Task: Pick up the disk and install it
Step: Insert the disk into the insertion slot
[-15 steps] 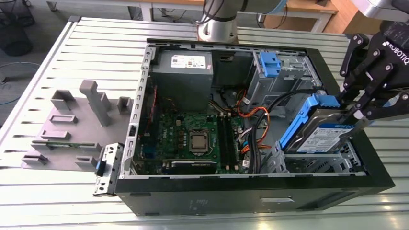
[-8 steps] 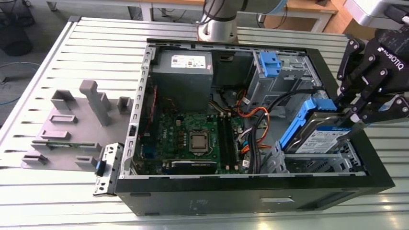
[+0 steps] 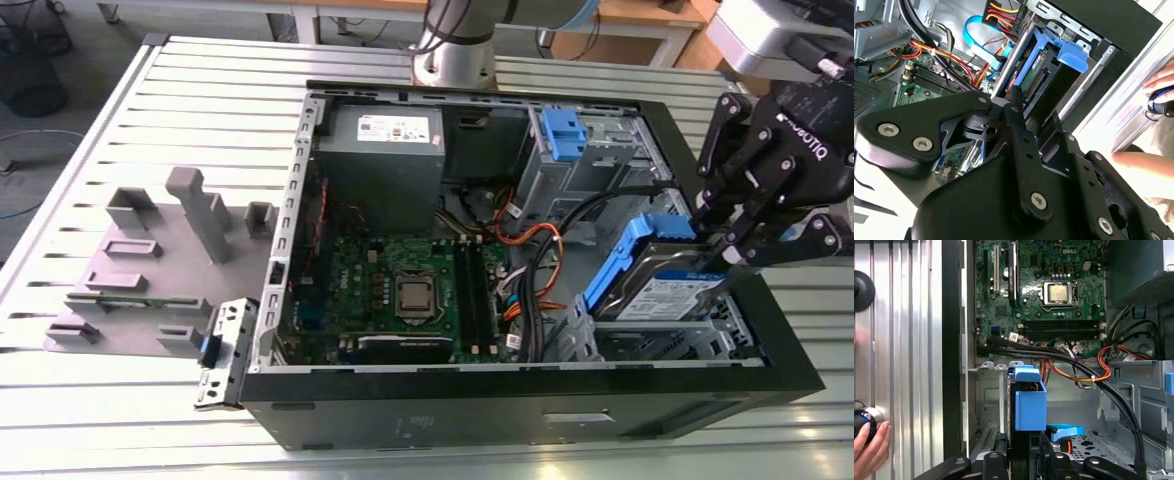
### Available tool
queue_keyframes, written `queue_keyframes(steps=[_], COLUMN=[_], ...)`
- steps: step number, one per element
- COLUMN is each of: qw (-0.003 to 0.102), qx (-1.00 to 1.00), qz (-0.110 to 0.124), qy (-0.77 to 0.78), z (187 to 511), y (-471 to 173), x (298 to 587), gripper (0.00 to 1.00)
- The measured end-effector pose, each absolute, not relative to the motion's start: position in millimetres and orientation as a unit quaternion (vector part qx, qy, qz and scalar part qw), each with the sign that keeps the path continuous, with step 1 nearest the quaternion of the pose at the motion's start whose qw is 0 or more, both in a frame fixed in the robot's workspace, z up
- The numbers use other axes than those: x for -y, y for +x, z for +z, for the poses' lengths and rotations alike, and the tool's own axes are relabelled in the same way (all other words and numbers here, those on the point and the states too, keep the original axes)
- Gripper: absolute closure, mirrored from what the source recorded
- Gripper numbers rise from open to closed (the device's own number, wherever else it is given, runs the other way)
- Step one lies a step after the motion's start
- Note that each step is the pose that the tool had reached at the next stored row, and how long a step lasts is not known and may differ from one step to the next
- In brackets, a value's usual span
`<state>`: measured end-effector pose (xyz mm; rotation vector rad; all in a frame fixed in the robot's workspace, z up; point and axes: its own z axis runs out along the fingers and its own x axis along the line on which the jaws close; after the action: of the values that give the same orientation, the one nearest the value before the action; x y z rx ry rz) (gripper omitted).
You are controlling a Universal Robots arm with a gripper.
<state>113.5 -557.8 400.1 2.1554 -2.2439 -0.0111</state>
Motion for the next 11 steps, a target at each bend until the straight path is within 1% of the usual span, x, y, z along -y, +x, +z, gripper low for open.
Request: queue_keyframes(steps=[11], qw=[0.015], qx=[0.721], qz=[-0.004], qy=[0.693], z=[385.2], y=[113.5], x=[557.9], gripper=[0.65])
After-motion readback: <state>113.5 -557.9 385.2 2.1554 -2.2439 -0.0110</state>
